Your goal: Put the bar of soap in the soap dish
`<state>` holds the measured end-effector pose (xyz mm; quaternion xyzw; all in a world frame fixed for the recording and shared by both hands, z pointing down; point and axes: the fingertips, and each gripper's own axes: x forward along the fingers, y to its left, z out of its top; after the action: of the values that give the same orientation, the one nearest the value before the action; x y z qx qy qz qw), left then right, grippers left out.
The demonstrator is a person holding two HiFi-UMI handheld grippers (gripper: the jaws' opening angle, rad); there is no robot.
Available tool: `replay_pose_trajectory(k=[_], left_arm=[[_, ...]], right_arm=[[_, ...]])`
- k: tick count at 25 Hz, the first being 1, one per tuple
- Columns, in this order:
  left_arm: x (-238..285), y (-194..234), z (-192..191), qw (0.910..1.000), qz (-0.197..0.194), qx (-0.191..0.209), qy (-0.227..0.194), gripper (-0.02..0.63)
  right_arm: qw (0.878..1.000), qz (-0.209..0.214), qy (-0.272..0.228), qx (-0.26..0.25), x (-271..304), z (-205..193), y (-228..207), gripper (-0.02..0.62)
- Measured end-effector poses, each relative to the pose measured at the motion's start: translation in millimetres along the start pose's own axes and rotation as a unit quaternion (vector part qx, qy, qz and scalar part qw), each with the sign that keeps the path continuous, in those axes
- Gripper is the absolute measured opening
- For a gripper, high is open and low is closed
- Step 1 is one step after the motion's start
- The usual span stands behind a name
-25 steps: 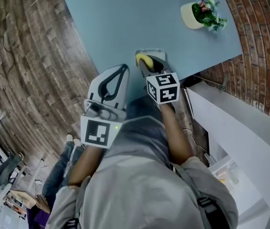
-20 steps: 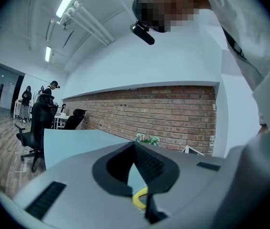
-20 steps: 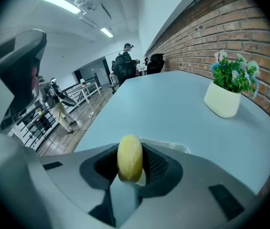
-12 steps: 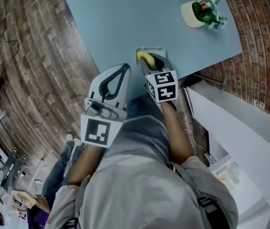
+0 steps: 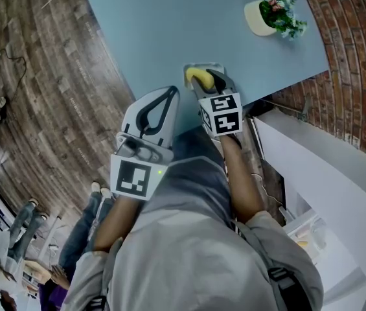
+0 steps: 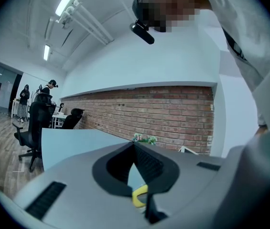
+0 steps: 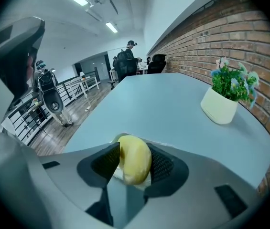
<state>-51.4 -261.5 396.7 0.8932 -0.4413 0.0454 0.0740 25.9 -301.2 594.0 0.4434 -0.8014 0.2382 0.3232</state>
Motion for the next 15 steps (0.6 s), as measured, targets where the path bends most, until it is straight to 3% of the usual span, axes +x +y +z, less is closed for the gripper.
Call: replay_pose_trajectory(k=[15], left_arm=[[2, 2, 0, 1.0, -0.001, -0.006, -0.002, 0.003]], right_arm=[[0.999, -0.048, -0.009, -0.011, -4, 2, -12, 0.206]])
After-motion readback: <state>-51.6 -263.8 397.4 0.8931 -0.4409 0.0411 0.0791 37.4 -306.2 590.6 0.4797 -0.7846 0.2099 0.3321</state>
